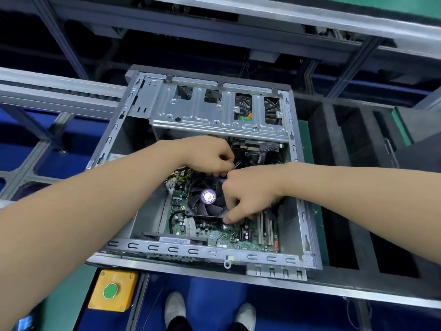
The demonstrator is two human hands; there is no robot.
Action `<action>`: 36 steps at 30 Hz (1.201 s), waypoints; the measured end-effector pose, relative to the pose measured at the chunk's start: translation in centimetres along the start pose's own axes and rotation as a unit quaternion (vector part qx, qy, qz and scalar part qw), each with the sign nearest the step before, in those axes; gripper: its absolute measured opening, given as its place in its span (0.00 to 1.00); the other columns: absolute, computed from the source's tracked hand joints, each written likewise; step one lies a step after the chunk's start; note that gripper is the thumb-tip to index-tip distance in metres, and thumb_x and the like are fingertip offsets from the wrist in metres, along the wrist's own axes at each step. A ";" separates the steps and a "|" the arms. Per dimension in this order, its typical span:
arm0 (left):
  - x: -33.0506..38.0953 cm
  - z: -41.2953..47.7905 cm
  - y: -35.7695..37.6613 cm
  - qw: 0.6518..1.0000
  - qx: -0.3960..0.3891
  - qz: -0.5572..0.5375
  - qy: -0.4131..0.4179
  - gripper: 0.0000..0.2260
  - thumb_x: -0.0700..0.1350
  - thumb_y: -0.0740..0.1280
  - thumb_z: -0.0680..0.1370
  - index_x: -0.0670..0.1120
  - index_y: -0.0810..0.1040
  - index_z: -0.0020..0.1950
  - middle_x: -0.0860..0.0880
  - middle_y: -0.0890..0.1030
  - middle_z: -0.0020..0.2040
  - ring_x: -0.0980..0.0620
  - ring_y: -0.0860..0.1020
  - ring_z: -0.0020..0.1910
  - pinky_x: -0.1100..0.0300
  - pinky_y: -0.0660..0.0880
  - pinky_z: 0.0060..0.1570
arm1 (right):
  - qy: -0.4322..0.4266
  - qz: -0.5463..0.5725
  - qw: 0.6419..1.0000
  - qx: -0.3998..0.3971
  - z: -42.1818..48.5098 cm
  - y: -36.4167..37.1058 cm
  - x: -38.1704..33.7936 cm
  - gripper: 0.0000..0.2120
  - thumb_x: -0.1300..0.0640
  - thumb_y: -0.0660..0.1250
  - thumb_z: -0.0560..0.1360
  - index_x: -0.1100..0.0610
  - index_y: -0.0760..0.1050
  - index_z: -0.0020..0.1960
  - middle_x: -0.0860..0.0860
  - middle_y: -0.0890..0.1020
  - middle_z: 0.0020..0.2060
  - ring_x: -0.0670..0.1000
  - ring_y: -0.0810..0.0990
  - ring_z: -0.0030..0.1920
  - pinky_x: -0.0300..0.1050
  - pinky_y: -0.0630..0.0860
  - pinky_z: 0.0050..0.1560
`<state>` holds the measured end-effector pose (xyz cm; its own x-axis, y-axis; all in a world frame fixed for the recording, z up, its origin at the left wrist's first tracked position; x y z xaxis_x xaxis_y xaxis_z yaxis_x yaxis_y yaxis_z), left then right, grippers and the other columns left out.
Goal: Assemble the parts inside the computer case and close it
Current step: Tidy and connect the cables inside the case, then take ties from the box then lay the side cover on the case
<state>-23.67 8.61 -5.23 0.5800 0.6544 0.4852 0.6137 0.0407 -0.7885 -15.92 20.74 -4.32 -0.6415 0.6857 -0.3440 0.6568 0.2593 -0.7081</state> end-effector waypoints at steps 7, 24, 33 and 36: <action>2.2 -2.3 0.1 0.995 0.082 -0.040 -0.039 0.13 0.47 0.60 0.80 0.42 0.82 0.45 0.48 0.83 0.42 0.47 0.78 0.43 0.53 0.73 0.46 | 0.030 -0.010 0.993 0.111 -2.0 -0.6 -1.7 0.31 0.38 0.60 0.84 0.60 0.76 0.33 0.50 0.76 0.24 0.50 0.70 0.26 0.47 0.70 0.33; 1.5 -33.5 3.0 0.670 0.606 -0.295 -0.311 0.09 0.50 0.62 0.81 0.52 0.80 0.46 0.53 0.84 0.37 0.52 0.84 0.34 0.62 0.78 0.30 | -0.143 0.145 0.895 0.397 4.1 -11.7 -23.6 0.07 0.51 0.67 0.80 0.46 0.82 0.45 0.46 0.85 0.31 0.45 0.83 0.29 0.53 0.83 0.44; -1.2 -54.0 12.4 0.502 0.689 -0.296 -0.431 0.10 0.48 0.61 0.80 0.51 0.81 0.46 0.52 0.85 0.35 0.52 0.84 0.33 0.54 0.81 0.35 | -0.233 0.141 0.904 0.328 12.5 -9.1 -45.8 0.07 0.51 0.69 0.77 0.50 0.84 0.51 0.48 0.87 0.40 0.50 0.85 0.44 0.53 0.81 0.51; -2.4 -60.8 14.1 0.434 0.721 -0.288 -0.457 0.09 0.47 0.62 0.80 0.52 0.82 0.48 0.51 0.85 0.38 0.50 0.84 0.37 0.52 0.82 0.38 | -0.258 0.136 0.902 0.319 15.2 -8.4 -52.7 0.06 0.52 0.70 0.77 0.49 0.84 0.52 0.47 0.86 0.42 0.50 0.85 0.46 0.50 0.81 0.50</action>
<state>16.15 -38.28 5.50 -0.3064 0.2206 0.9260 -0.8398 0.3953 -0.3720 6.34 -27.89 10.33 -0.6988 0.2149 -0.6823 0.5606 -0.4279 -0.7089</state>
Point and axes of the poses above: each hand's wrist, its own z-axis towards the middle knuckle, its own y-axis out of the palm, x = y × z, the point moved 2 cm from there along z, towards the middle knuckle
